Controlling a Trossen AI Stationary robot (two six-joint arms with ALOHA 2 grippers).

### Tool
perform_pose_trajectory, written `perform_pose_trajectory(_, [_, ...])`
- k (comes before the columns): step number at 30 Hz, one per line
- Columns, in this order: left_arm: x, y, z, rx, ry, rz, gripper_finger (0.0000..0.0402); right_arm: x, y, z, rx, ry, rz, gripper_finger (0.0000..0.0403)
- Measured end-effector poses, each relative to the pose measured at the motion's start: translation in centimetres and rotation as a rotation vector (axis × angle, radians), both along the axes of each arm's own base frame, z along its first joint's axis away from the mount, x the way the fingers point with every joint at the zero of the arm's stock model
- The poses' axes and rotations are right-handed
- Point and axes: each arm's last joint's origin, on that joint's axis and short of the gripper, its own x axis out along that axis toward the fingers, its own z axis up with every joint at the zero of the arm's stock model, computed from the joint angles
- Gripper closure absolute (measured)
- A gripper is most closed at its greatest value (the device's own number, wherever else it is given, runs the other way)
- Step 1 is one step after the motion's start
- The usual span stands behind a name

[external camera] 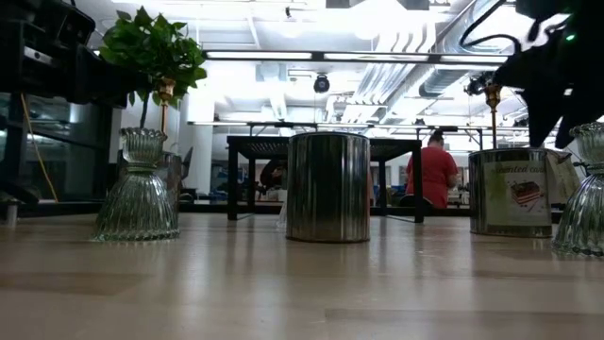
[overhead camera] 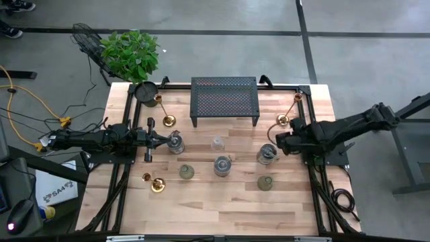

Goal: Pick & Place candle stick holders
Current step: Put the top right gold candle holder on the shelf

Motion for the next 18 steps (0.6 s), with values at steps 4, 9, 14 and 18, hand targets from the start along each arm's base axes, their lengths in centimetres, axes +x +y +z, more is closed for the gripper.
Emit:
perform_pose_trajectory(4, [0.0,0.0,0.0,0.000,0.000,0.000,0.0402,0.3,-1.5,0.0,-0.027,0.014,-0.026,0.0225])
perform_pose_trajectory(9, [0.0,0.0,0.0,0.000,0.000,0.000,0.0402,1.0,-3.0,0.1,-0.110,0.010,-0.033,0.0227])
perform_pose_trajectory(14, [0.0,0.0,0.0,0.000,0.000,0.000,0.0402,1.5,-4.6,-0.2,-0.174,0.054,-0.067,0.0227])
perform_pose_trajectory(18, [0.0,0.0,0.0,0.000,0.000,0.000,0.0402,1.8,-5.6,-0.5,-0.224,0.089,-0.093,0.0227])
